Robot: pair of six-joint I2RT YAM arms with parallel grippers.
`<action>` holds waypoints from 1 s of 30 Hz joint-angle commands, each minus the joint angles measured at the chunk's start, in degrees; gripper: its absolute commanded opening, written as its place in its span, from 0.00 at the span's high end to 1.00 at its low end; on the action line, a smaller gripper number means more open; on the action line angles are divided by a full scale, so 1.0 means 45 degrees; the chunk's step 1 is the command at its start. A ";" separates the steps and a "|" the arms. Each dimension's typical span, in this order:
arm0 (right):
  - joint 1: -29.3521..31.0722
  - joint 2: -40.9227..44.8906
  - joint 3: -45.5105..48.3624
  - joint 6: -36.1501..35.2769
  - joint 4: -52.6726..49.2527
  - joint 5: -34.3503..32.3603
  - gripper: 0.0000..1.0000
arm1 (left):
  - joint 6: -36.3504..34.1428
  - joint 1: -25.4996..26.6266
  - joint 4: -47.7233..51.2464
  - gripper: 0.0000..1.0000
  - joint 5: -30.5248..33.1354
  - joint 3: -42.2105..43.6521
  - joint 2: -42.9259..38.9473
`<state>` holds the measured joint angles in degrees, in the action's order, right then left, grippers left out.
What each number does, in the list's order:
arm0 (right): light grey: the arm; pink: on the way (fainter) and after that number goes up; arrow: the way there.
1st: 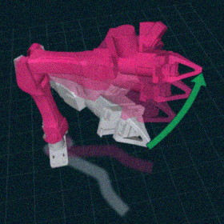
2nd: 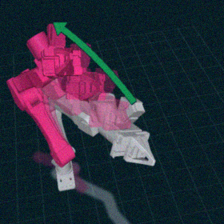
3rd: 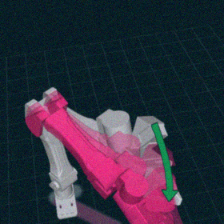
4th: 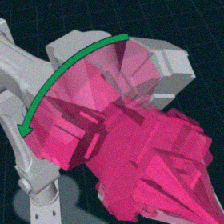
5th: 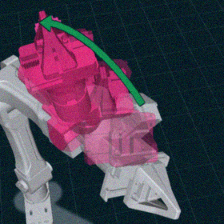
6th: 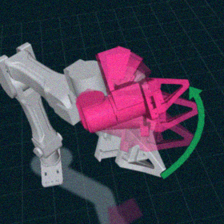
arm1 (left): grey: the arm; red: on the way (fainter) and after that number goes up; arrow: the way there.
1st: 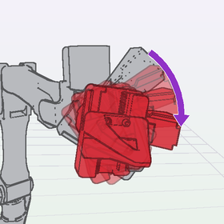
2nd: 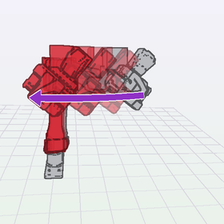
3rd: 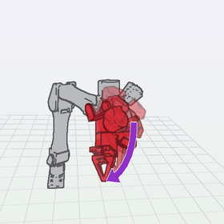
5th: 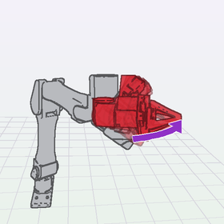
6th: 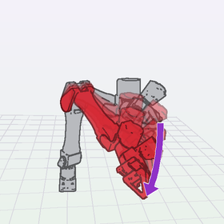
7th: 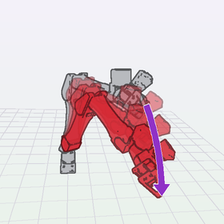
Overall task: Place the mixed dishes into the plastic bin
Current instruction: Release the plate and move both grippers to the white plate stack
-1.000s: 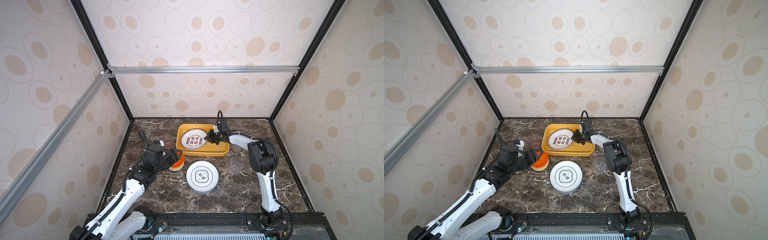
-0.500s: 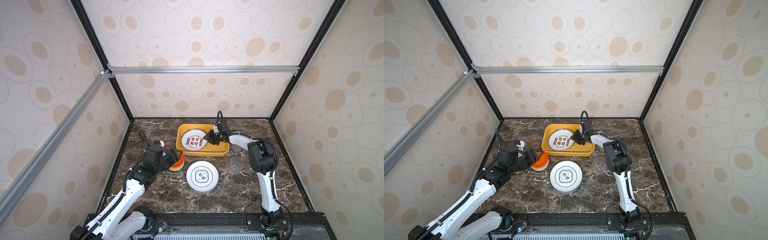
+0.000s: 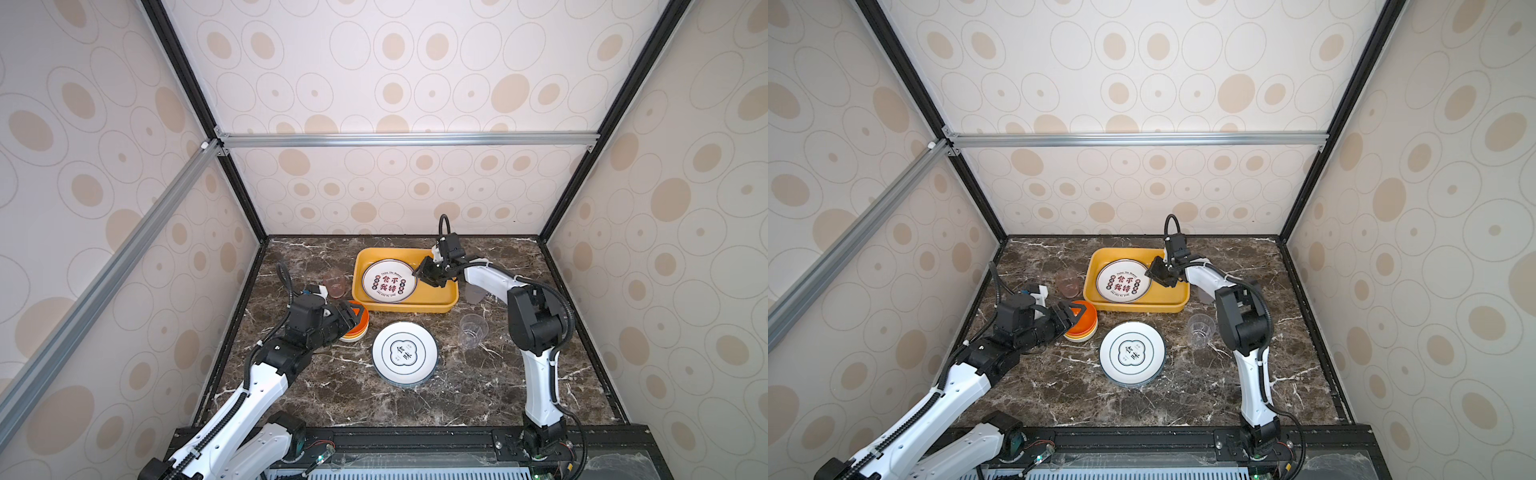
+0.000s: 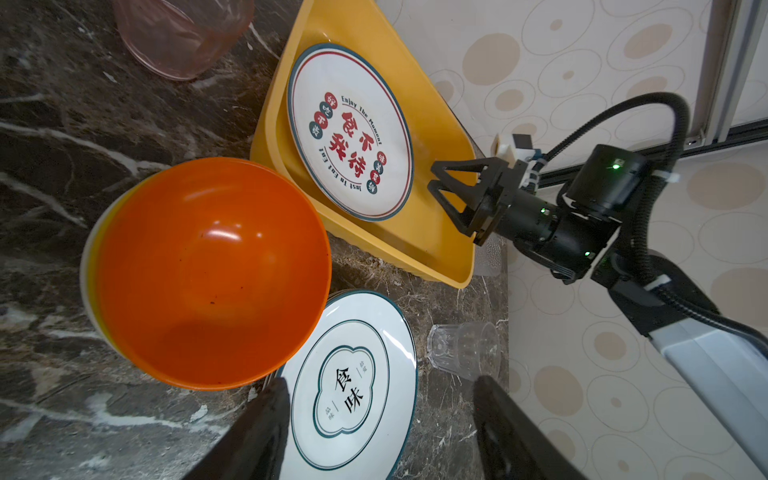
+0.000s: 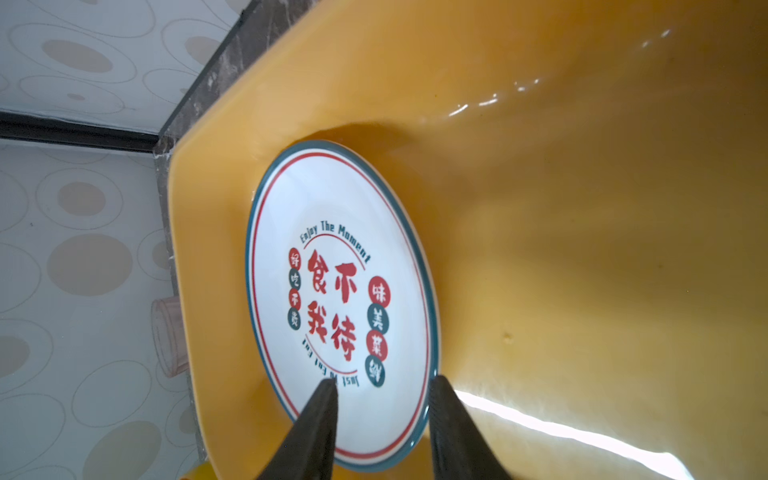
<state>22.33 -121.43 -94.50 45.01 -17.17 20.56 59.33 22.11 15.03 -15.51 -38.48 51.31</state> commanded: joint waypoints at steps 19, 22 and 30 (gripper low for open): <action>0.1412 0.7174 0.4912 -0.3132 -0.3334 -0.0583 0.47 | -0.0310 0.2190 0.0467 0.40 0.0397 0.0443 0.0505; 0.1656 0.7584 0.5514 -0.3299 -0.3565 -0.0739 0.48 | -0.0047 0.2700 0.0489 0.42 0.0830 0.0618 0.0693; 0.2422 0.7610 0.6632 -0.3456 -0.3695 -0.1473 0.48 | 0.0320 0.3956 0.0646 0.43 0.1727 0.0945 0.1329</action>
<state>31.97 -87.61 -65.65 30.70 -32.21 16.16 59.29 38.06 16.43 -10.83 -34.44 56.49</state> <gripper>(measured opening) 0.518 0.569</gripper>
